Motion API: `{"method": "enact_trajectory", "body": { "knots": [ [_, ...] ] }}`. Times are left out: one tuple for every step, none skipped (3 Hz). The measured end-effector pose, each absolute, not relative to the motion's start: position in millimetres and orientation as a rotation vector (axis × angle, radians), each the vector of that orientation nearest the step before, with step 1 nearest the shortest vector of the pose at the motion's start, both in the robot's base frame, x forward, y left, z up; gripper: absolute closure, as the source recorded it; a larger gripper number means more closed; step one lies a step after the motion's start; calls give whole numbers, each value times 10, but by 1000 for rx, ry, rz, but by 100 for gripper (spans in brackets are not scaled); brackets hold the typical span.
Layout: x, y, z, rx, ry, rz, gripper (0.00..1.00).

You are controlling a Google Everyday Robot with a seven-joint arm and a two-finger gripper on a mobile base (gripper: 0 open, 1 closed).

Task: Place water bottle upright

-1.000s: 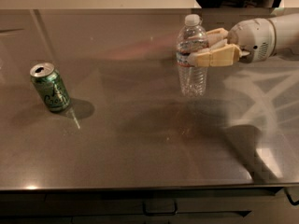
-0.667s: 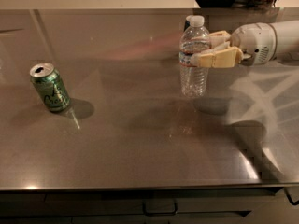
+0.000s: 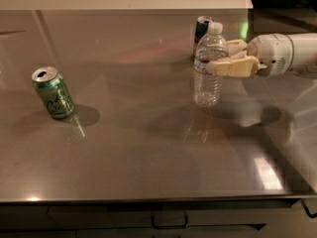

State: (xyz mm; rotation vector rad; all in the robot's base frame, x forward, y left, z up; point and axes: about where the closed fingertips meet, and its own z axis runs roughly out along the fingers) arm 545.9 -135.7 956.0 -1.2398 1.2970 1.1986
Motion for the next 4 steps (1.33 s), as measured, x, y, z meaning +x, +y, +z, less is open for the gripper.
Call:
{"method": "enact_trajectory", "body": {
  "knots": [
    [5514, -1430, 9439, -1215, 1280, 1202, 100],
    [5546, -1475, 9383, -1214, 1251, 1196, 98],
    [5549, -1511, 9361, -1217, 1220, 1197, 80],
    [5531, -1539, 9338, -1226, 1200, 1194, 57]
  ]
}}
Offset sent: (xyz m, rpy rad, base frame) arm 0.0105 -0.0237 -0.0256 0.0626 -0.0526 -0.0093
